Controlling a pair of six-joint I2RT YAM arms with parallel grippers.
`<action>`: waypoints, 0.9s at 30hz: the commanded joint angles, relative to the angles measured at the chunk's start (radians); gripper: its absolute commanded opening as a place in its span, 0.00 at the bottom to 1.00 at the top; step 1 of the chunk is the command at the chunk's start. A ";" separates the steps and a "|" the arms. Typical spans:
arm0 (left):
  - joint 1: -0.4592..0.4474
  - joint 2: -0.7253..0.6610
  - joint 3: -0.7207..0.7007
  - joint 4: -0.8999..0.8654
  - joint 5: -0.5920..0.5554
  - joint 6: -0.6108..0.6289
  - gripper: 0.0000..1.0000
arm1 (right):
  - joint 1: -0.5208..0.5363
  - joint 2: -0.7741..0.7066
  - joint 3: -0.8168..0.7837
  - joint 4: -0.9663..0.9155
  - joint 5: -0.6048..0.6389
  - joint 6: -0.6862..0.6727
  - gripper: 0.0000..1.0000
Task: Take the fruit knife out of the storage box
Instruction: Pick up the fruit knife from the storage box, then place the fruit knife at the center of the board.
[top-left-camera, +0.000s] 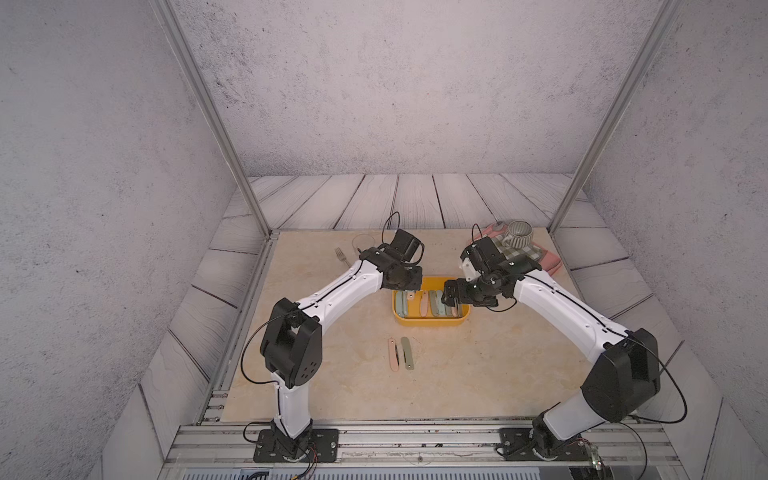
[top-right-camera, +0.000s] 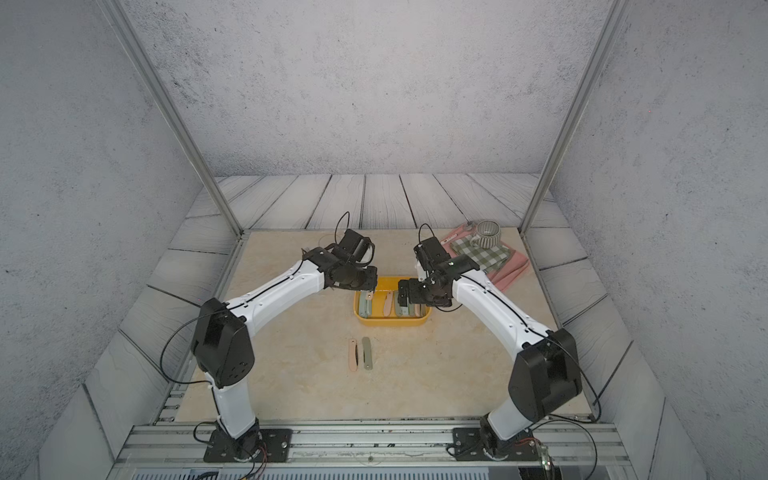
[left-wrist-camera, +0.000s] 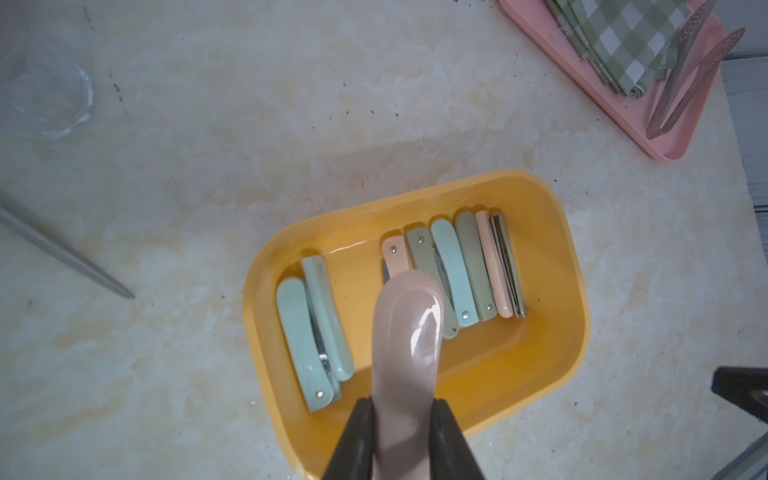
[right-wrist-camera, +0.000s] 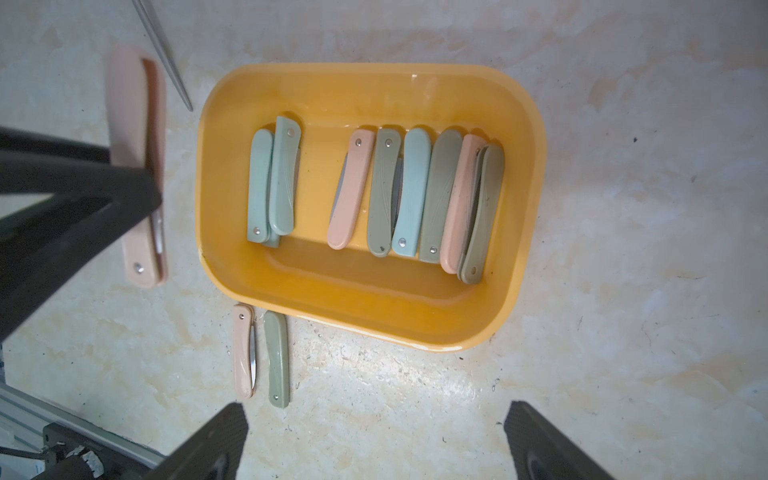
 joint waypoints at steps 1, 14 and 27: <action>-0.001 -0.072 -0.092 -0.041 -0.017 -0.038 0.07 | -0.003 -0.020 0.012 -0.014 -0.016 -0.009 0.99; -0.003 -0.307 -0.496 -0.002 -0.036 -0.153 0.08 | -0.002 -0.001 0.000 0.015 -0.063 0.003 0.99; -0.014 -0.240 -0.652 0.088 -0.009 -0.199 0.08 | 0.003 0.023 -0.010 0.028 -0.080 0.009 0.99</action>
